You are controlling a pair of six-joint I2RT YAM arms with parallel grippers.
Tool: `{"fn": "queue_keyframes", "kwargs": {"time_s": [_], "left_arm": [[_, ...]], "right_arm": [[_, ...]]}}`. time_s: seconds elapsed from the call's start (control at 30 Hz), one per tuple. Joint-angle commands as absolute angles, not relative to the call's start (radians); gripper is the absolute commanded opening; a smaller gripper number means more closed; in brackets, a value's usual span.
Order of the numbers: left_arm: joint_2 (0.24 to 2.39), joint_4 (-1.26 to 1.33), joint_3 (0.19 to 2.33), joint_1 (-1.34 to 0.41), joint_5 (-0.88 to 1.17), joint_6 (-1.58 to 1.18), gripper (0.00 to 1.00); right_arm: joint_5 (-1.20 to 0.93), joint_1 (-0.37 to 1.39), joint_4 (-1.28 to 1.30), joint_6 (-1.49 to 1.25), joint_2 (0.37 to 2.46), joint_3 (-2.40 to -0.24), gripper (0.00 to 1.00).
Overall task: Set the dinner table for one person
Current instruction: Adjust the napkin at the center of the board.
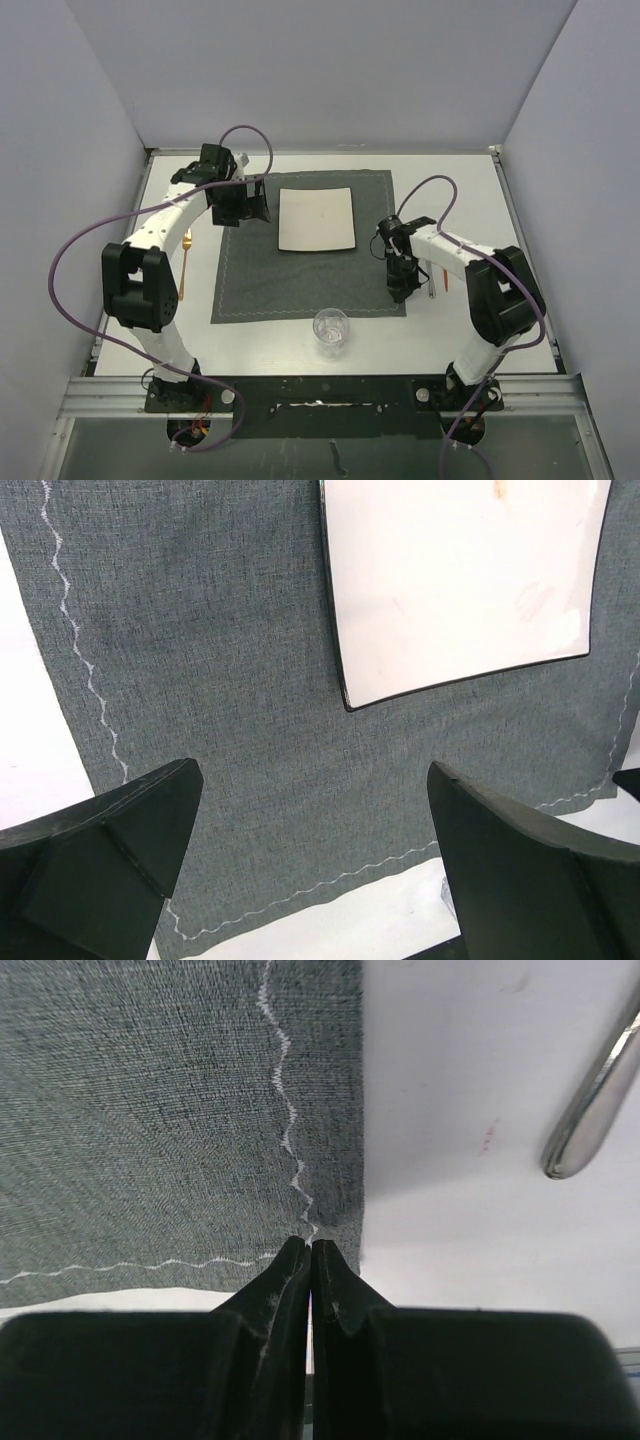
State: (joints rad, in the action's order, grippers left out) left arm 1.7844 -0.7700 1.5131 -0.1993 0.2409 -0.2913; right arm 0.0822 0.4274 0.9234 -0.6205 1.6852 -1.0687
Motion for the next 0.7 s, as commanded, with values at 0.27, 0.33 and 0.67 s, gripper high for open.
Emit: {"fn": "queue_keyframes", "kwargs": {"time_s": [0.27,0.33,0.67], "left_arm": [[1.714,-0.718,1.499,-0.193,0.262,-0.278,0.98],[1.712,-0.718,1.499,-0.192,0.263,-0.277,0.98],[1.715,-0.725,1.503,-0.189,0.265,-0.279,0.98]], "right_arm": [[0.121,0.488,0.896,-0.667,1.803,-1.058,0.0],[0.123,0.487,0.902,-0.667,1.812,-1.055,0.0],[0.127,0.487,0.899,-0.673,1.803,-0.996,0.0]]}}
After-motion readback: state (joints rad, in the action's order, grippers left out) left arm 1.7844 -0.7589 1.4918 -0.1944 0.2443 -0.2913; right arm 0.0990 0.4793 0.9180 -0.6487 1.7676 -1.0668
